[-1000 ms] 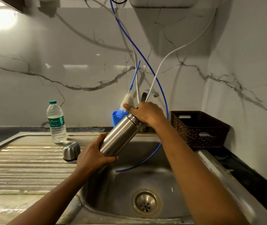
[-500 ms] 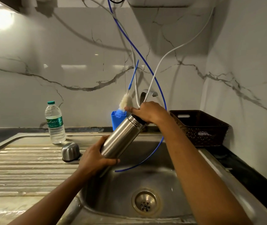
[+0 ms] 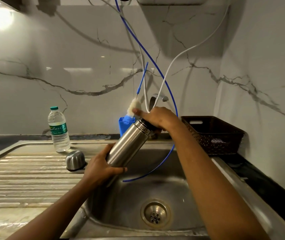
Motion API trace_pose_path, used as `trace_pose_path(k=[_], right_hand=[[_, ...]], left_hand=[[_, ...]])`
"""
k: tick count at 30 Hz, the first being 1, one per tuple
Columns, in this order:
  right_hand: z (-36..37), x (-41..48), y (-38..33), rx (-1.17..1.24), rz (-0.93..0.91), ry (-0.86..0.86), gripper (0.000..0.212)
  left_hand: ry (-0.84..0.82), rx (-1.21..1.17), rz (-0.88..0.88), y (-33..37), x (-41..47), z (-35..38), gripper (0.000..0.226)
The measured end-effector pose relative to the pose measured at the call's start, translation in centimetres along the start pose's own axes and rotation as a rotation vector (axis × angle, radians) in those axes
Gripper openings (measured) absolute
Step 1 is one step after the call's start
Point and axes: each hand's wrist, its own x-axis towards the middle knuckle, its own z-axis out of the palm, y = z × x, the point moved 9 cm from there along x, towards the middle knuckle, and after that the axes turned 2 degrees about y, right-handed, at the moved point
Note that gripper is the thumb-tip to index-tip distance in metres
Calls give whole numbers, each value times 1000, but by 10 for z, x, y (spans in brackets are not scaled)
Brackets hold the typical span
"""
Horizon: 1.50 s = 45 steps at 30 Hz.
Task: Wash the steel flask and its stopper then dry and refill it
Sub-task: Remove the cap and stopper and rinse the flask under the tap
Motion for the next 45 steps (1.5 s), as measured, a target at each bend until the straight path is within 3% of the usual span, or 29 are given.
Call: trace_pose_path(k=[2,7,13,16,19,25,27,31,34,38,45], right_hand=[[3,2,-4,-4,-52,-24,66],[2,-8,-12,394,-167,-222,44],[-21,-2,-10,747,-157,-13,35],[-38,-3,-8,824,-175,141,31],[-36,-4,-12,713,-188,150,37],[-4,-4,-15,605,-188,107,56],[11,-2,-15,551,-184,75,61],[43,4,-14,534,-111,18,52],[63,5,-23,524,-118,48,54],[125,-8,-60,457,-206,-188,53],[206,-23,-101,378,-266,-282,61]], left_hand=[[1,-11,-7,1,0,0,88],[11,-79,-34,-1,0,-5,85],[20,-209,-68,-4,0,-2,82],[14,-348,-135,-12,0,-1,91],[81,-520,-193,-16,-1,-13,98],[275,-666,-263,-32,3,-65,84],[300,-664,-268,-43,-2,-86,82],[360,-561,-273,-74,-20,-127,74],[384,-523,-301,-97,-36,-149,80],[451,-503,-350,-129,-53,-176,75],[543,-554,-387,-162,-65,-197,69]])
